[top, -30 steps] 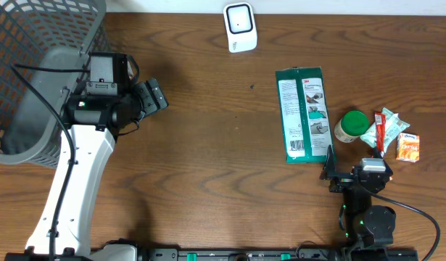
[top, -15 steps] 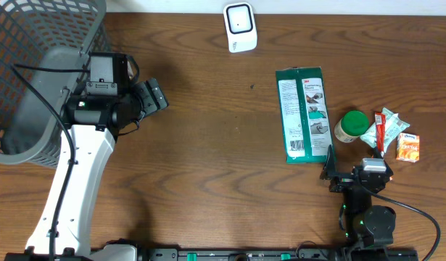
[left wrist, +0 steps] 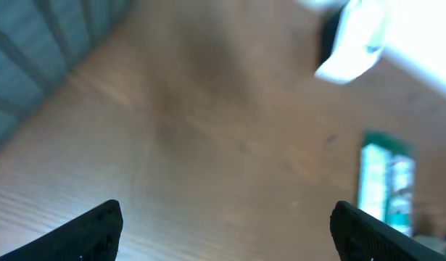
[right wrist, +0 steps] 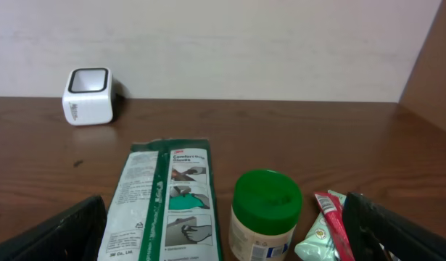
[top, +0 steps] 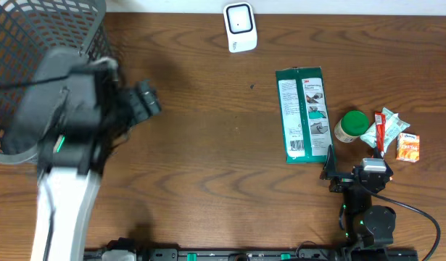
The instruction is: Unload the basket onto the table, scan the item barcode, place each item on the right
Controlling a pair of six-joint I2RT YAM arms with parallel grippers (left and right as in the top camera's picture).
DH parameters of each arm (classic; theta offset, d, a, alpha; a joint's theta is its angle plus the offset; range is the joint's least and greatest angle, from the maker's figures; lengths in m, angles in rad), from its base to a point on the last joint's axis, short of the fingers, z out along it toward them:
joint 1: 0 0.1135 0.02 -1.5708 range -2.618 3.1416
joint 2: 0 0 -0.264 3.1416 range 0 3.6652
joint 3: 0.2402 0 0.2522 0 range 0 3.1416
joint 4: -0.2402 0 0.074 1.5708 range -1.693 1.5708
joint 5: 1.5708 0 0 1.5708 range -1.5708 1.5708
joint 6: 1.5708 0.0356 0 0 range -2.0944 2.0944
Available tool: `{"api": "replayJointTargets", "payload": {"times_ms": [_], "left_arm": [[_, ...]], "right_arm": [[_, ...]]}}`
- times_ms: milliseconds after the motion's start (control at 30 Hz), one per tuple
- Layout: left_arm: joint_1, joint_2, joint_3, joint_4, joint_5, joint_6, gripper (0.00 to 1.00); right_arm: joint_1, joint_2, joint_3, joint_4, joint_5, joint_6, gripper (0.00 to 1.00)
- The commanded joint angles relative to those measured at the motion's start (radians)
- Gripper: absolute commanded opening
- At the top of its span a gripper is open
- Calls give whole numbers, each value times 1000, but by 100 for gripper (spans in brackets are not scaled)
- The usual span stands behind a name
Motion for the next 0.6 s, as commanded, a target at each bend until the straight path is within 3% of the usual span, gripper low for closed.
{"api": "replayJointTargets", "payload": {"times_ms": [0,267,567], "left_arm": [[1,-229,7,-2,-100,5,92],[9,-610,-4,4,-273,5,92],[29,-964,-112,1,-352,5,92]], "right_arm": [[-13,-5,-2,-1,19,14,99],[-13,-5,-2,-1,19,14,99],[-13,-5,-2,-2,19,14,99]]}}
